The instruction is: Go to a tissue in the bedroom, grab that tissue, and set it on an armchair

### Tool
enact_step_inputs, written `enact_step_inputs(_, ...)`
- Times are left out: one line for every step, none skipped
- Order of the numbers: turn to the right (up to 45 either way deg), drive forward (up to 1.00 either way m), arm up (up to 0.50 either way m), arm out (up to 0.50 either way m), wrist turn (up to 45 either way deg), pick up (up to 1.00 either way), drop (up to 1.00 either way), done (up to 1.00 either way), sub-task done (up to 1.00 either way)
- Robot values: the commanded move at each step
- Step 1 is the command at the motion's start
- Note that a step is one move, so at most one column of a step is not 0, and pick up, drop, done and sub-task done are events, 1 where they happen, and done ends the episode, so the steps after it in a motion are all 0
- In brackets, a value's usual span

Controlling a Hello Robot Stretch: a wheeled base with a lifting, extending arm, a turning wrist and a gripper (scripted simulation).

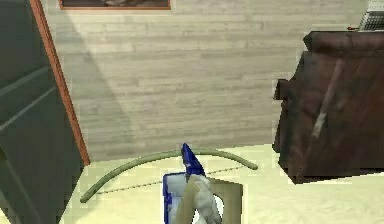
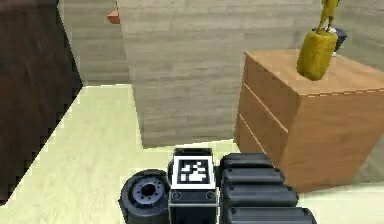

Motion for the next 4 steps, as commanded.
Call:
enact_step_inputs(-45.0,0.0,0.0,0.0,0.0,0.0,0.0,0.0,0.0)
enact_step_inputs(-45.0,0.0,0.0,0.0,0.0,0.0,0.0,0.0,0.0)
enact_step_inputs(-15.0,0.0,0.0,0.0,0.0,0.0,0.0,0.0,0.0)
enact_step_inputs(45.0,0.0,0.0,0.0,0.0,0.0,0.0,0.0,0.0)
